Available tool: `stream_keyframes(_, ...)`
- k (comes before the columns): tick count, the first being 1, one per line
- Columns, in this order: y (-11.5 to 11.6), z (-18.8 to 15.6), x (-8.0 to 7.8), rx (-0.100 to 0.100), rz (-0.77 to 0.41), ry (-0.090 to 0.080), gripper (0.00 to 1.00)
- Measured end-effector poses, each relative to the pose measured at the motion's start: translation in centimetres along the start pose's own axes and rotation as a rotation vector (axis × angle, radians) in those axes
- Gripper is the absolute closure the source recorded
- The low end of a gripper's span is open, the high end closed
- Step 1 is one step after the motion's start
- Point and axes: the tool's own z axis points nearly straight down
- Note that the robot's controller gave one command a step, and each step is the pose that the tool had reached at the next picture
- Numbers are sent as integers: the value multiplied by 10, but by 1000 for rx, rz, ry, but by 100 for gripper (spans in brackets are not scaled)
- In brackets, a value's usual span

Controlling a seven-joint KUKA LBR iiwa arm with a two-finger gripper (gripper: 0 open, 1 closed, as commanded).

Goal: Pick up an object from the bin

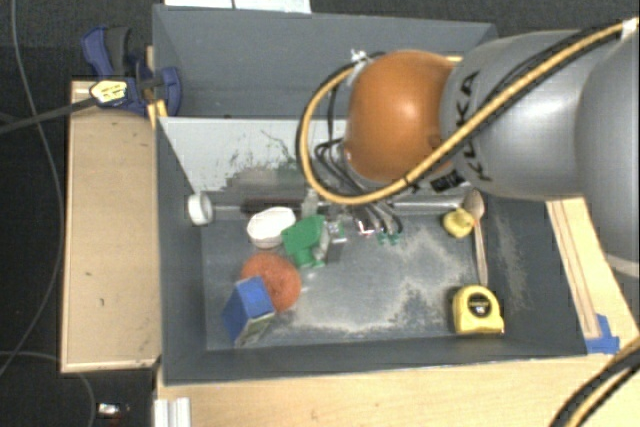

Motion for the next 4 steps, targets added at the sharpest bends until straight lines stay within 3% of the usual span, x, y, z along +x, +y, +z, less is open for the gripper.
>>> stream_keyframes(1, -13, 46, -16, 2, -167, -12, 100)
stream_keyframes(2, -26, 68, -21, -5, -139, -22, 100)
stream_keyframes(3, -21, 25, -24, -1, -64, -11, 100)
stream_keyframes(4, -20, 22, -30, 0, -254, -28, 100)
